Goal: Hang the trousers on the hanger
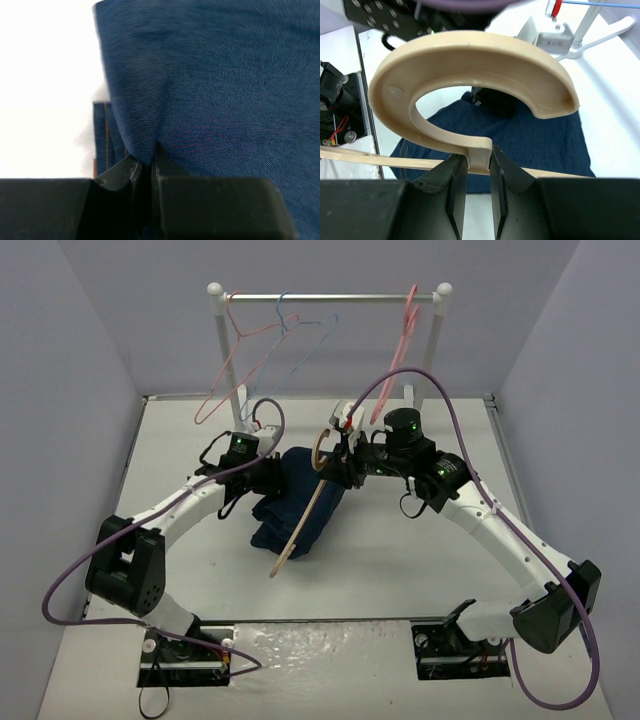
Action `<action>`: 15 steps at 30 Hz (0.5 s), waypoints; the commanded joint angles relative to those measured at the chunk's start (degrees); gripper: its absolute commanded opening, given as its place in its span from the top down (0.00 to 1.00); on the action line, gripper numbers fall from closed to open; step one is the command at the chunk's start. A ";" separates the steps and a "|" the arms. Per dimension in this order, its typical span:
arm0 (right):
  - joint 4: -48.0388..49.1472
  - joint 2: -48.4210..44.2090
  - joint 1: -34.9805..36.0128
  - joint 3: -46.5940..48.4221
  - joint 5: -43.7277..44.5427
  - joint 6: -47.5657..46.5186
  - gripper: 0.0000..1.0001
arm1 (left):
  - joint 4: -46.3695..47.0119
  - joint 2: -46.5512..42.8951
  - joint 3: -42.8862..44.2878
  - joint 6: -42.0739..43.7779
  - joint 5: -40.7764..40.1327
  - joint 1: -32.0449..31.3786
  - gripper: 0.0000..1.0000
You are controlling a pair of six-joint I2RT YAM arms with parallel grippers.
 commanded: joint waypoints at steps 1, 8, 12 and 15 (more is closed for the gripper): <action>4.16 -1.96 0.05 1.33 -2.70 0.60 1.00 | -5.81 -7.12 9.62 4.73 -4.92 1.01 1.00; 6.87 -4.43 0.18 -4.51 -2.56 2.50 1.00 | -6.46 -6.42 8.07 3.41 -4.93 1.03 1.00; 10.64 -5.19 0.18 -8.16 -2.39 3.39 1.00 | -8.97 -7.76 9.68 5.12 -6.42 1.03 1.00; 12.38 -6.36 0.18 -10.94 -1.82 4.54 1.00 | -11.45 -8.37 13.35 6.53 -7.77 1.19 1.00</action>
